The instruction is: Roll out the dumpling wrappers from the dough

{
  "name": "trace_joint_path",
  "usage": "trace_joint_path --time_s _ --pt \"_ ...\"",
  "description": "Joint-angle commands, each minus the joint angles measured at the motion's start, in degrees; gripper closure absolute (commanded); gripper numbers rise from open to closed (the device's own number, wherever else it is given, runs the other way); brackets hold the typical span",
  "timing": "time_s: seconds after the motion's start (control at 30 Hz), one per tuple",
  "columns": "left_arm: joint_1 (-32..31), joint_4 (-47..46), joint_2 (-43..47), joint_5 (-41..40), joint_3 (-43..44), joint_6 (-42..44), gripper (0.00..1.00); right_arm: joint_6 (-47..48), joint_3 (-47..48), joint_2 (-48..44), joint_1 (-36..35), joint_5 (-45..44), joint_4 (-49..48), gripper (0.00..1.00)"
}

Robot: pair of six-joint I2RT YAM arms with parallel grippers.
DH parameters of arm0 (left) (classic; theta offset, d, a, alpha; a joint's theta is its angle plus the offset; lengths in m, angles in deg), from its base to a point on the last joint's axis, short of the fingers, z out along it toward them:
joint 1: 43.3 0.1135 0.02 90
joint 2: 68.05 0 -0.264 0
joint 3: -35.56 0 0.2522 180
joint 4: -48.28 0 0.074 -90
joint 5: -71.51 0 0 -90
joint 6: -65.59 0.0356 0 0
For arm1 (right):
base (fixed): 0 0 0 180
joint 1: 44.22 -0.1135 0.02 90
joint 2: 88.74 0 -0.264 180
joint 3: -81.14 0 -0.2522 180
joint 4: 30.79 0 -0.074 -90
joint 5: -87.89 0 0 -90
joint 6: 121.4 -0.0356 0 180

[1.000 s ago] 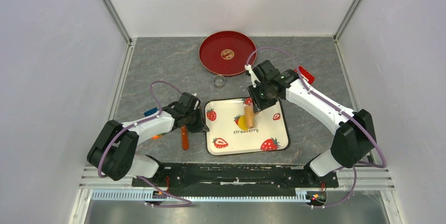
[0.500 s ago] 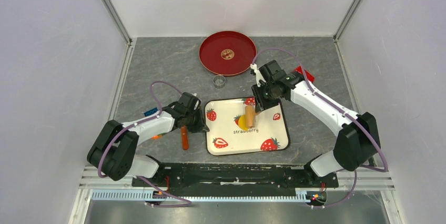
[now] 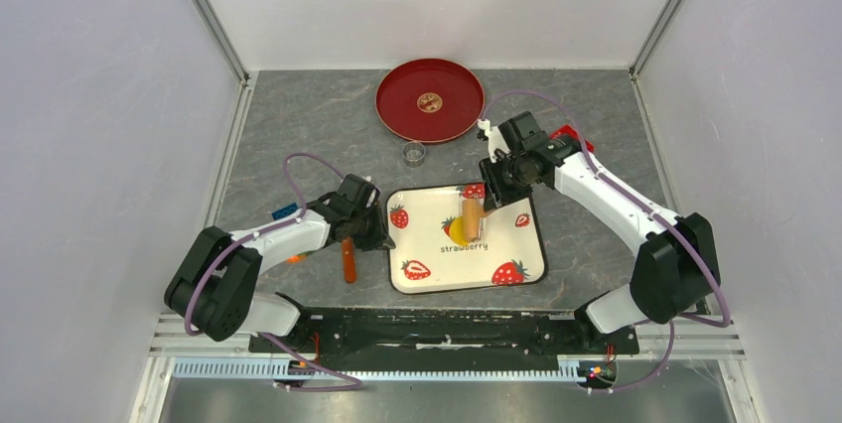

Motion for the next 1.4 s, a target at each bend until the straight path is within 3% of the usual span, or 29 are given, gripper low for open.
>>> trace_joint_path --time_s 0.0,0.1,0.53,0.83,1.37 --pt "-0.13 5.35 -2.1 -8.02 -0.98 0.52 0.98 9.9 -5.14 2.37 1.05 -3.35 2.72 1.0" --pt "-0.08 5.3 -2.1 -7.92 -0.98 0.53 0.98 11.02 -2.15 -0.98 1.09 6.3 0.55 1.0" --pt "-0.13 5.3 -2.23 -7.8 -1.0 0.62 0.98 5.32 4.99 -2.97 1.57 21.27 -6.82 1.0" --pt "-0.13 5.2 -2.24 -7.8 -0.97 0.62 0.98 4.19 7.11 -0.38 1.49 11.63 -1.88 1.0" --pt "-0.13 5.21 -2.24 -7.7 -0.99 0.71 0.98 2.89 -2.15 5.58 -0.98 3.81 -2.88 1.0"
